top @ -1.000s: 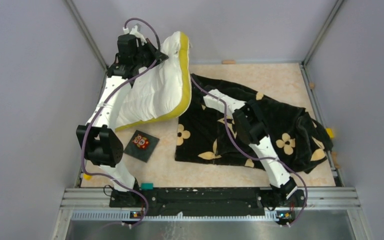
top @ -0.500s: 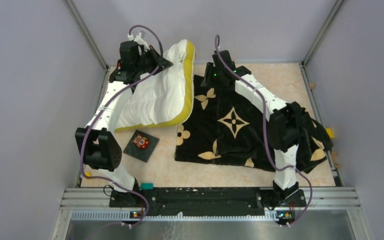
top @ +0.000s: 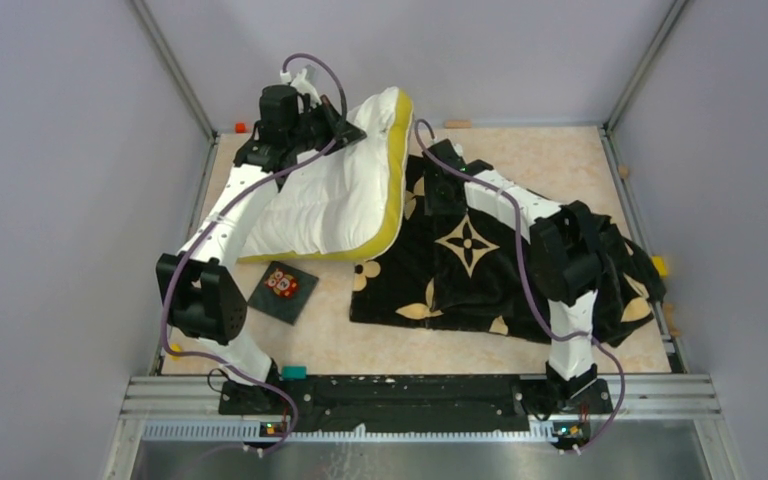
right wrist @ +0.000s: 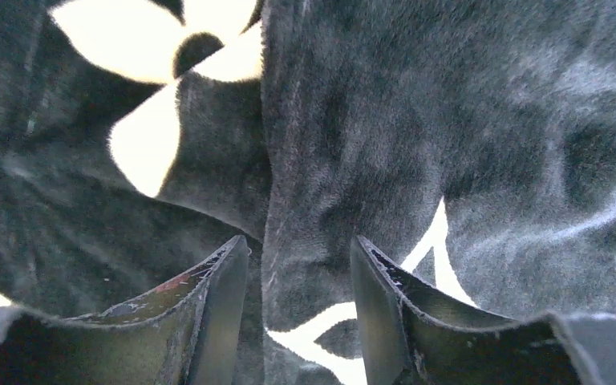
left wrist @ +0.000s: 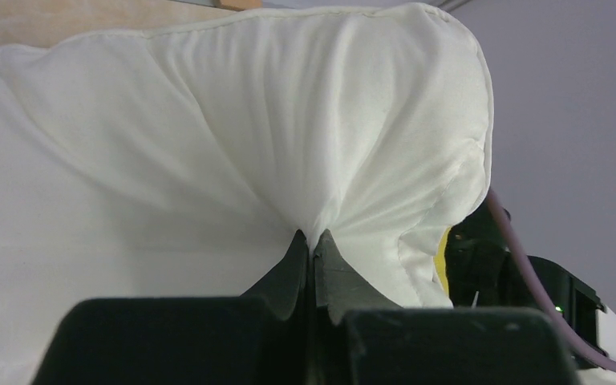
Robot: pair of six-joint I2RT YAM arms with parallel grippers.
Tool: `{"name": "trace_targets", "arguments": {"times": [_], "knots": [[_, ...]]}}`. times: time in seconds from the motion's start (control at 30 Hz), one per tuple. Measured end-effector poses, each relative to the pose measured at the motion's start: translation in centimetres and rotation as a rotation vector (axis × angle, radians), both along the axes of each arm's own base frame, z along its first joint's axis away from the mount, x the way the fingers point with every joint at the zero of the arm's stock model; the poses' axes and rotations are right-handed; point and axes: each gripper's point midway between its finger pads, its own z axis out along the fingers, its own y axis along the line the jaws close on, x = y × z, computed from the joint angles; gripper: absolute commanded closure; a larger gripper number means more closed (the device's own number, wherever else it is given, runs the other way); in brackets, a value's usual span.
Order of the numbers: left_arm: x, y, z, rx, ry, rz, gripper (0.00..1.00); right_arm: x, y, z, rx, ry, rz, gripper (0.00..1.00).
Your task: Put the pillow into the pillowcase
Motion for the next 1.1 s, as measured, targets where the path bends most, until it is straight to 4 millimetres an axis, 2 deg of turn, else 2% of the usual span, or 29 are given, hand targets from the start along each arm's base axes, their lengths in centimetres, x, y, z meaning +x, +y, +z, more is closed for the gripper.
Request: {"name": "trace_targets", "arguments": {"times": [0.13, 0.3, 0.43, 0.7, 0.77, 0.9, 1.0, 1.1], "knots": [[-0.7, -1.4, -0.1, 0.003, 0.000, -0.031, 1.00, 0.0, 0.0, -1.5, -0.016, 0.012, 0.019, 0.49], [-1.0, -2.4, -0.4, 0.019, -0.006, -0.041, 1.00, 0.5, 0.1, -3.2, -0.028, 0.024, 0.015, 0.59], [-1.1, -2.9, -0.6, 0.035, -0.012, -0.041, 1.00, 0.7, -0.5, -3.9, -0.046, 0.031, -0.005, 0.74], [-1.2, -4.3, -1.8, 0.058, -0.004, -0.063, 1.00, 1.4, -1.9, -3.9, -0.057, 0.021, -0.054, 1.00], [-1.2, -4.5, -2.1, 0.064, -0.004, -0.071, 1.00, 1.2, -2.4, -3.8, -0.056, 0.019, -0.070, 1.00], [-1.5, -5.5, -2.7, 0.078, -0.002, -0.101, 1.00, 0.6, -3.5, -2.4, -0.044, 0.005, -0.094, 1.00], [-2.2, -7.0, -3.6, 0.091, 0.003, -0.151, 1.00, 0.2, -4.5, -0.1, -0.021, -0.033, -0.112, 1.00], [-3.7, -8.7, -5.7, 0.115, 0.031, -0.219, 1.00, -0.1, -5.1, 2.8, 0.012, -0.089, -0.123, 1.00]]}}
